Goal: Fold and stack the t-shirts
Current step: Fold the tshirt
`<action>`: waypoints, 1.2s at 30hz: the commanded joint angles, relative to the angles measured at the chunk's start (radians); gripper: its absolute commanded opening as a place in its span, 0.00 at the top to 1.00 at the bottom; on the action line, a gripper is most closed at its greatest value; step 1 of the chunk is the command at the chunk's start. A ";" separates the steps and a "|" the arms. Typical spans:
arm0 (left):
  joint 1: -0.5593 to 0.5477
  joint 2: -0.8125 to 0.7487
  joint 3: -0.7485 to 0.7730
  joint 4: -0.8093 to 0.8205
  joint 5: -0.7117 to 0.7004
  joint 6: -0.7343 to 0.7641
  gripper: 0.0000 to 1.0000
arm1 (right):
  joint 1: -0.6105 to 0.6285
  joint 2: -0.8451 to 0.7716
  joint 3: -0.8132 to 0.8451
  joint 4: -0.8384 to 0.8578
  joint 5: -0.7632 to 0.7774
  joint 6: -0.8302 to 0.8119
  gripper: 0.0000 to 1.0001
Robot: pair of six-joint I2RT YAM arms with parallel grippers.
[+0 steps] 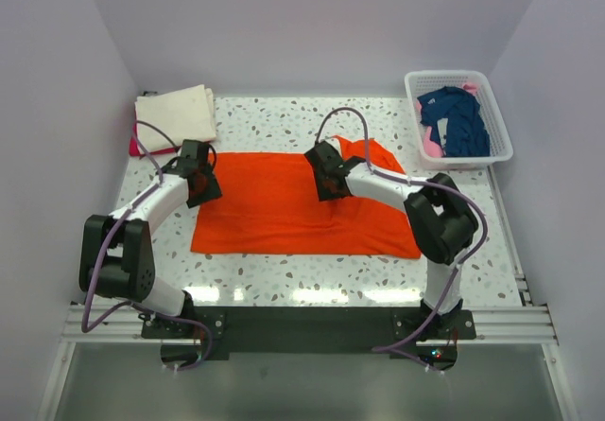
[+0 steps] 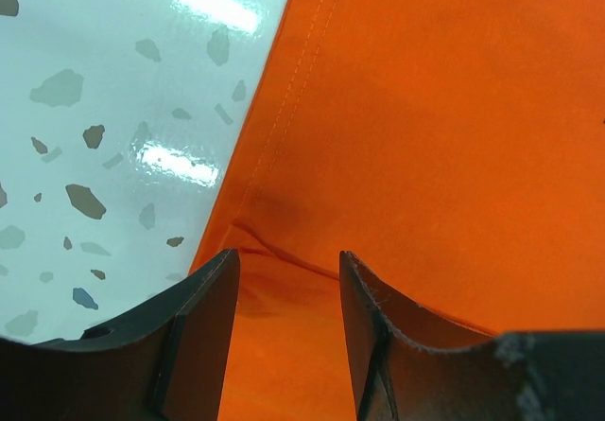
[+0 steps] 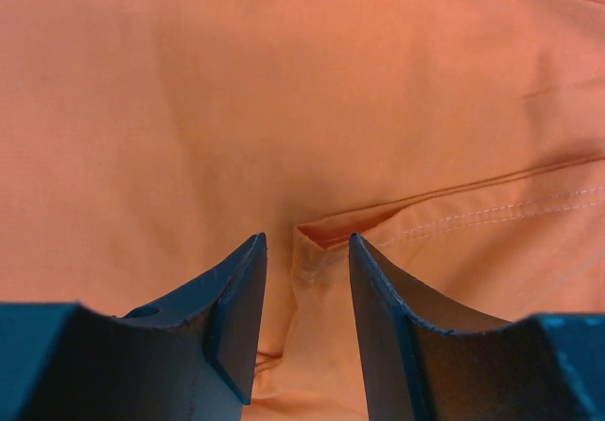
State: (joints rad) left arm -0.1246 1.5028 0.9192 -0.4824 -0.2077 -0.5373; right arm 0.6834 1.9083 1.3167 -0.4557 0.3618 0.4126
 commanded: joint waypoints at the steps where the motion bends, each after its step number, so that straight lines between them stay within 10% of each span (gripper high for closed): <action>1: 0.006 -0.035 -0.008 0.042 0.014 0.019 0.48 | 0.004 0.014 0.053 -0.041 0.072 0.034 0.57; 18: 0.006 -0.033 -0.011 0.047 0.016 0.020 0.48 | 0.021 0.069 0.081 -0.072 0.072 0.041 0.61; 36: 0.006 -0.035 -0.014 0.041 -0.002 0.019 0.49 | 0.021 -0.031 0.039 -0.074 0.131 0.083 0.95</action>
State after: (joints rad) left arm -0.1238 1.5005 0.9104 -0.4683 -0.1944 -0.5369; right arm 0.7002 1.9579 1.3575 -0.5247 0.4332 0.4641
